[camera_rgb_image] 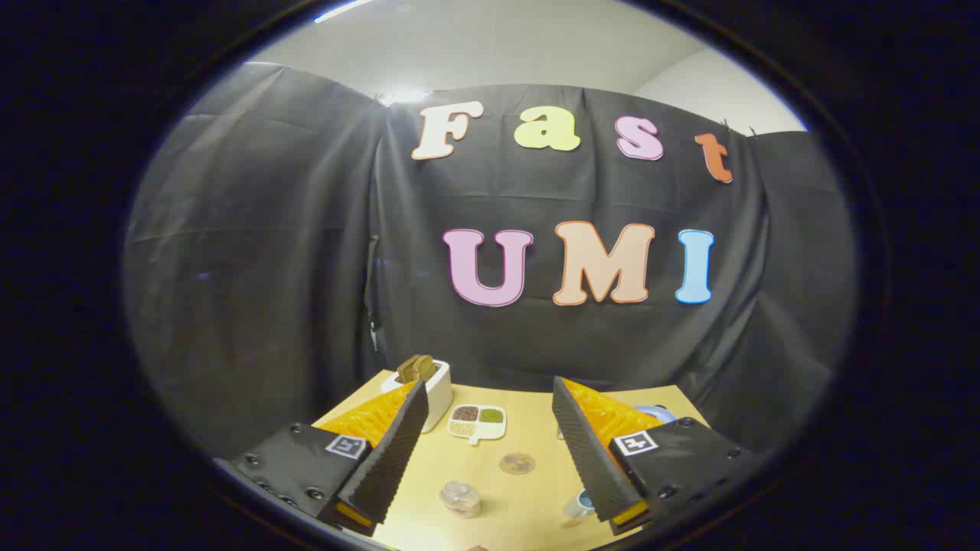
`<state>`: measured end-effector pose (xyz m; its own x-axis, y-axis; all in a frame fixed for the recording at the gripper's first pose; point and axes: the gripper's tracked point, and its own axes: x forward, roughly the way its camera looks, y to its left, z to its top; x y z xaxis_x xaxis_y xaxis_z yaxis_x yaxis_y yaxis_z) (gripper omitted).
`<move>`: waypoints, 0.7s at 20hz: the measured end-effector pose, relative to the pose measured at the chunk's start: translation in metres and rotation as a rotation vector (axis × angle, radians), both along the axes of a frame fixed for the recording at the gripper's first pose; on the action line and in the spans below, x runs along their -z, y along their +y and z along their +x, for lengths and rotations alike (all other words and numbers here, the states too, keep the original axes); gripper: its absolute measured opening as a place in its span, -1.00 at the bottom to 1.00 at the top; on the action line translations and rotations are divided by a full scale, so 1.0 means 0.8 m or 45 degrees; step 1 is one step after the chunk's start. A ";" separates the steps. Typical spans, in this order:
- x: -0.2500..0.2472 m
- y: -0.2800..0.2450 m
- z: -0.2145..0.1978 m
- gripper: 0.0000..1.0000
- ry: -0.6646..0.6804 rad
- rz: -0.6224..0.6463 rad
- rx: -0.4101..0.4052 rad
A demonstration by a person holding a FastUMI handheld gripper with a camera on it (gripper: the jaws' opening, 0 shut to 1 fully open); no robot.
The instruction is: Take the bottle from table, then pour the juice into the cup, finally place the bottle on the coaster
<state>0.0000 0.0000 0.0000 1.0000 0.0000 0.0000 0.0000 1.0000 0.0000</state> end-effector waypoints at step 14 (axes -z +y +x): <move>-0.003 0.038 0.014 1.00 -0.037 0.034 0.099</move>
<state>0.0110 0.0306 0.0023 0.9965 -0.0783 0.0278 0.0776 0.9966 0.0276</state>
